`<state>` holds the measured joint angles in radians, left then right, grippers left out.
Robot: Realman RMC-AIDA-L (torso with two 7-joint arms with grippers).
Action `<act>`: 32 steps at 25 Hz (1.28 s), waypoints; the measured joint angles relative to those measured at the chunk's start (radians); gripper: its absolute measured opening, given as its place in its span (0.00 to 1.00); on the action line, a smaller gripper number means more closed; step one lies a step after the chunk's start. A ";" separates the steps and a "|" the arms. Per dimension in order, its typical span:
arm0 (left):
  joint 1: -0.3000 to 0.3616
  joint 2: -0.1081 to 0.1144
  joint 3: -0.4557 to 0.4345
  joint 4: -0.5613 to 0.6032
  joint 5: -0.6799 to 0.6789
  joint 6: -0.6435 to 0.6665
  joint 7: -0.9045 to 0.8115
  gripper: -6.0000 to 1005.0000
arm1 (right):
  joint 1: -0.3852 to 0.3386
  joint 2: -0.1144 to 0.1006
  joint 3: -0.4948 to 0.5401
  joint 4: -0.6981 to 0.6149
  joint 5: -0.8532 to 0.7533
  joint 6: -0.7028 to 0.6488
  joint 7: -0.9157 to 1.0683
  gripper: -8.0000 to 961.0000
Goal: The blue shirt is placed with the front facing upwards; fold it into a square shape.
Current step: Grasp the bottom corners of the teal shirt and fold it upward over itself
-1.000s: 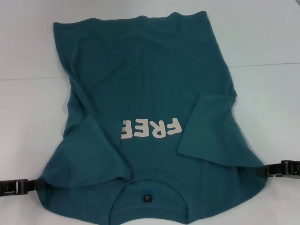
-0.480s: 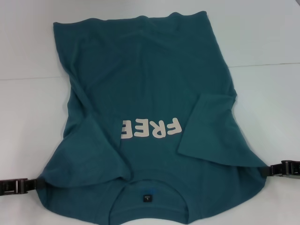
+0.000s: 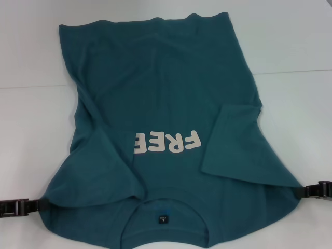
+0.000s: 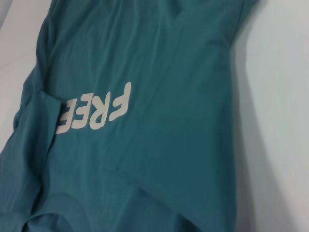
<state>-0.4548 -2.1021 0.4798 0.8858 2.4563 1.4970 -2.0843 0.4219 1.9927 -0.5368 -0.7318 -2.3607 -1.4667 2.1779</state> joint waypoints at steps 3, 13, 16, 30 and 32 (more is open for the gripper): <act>0.006 0.002 -0.004 0.019 -0.001 0.036 -0.003 0.03 | -0.013 -0.003 0.028 0.006 0.011 -0.010 -0.031 0.01; 0.008 0.012 -0.075 0.032 -0.002 0.152 -0.001 0.03 | -0.058 0.003 0.121 0.008 0.034 -0.058 -0.134 0.01; 0.015 0.014 -0.105 0.028 -0.002 0.171 0.003 0.03 | -0.076 0.002 0.147 0.023 0.048 -0.074 -0.167 0.01; 0.062 0.007 -0.149 0.025 -0.003 0.229 0.004 0.03 | -0.185 0.003 0.255 0.047 0.084 -0.146 -0.287 0.01; 0.068 0.007 -0.156 0.026 0.001 0.244 0.004 0.03 | -0.198 0.001 0.276 0.048 0.084 -0.166 -0.298 0.01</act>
<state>-0.3866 -2.0954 0.3242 0.9121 2.4569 1.7413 -2.0807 0.2243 1.9938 -0.2612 -0.6841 -2.2766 -1.6327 1.8797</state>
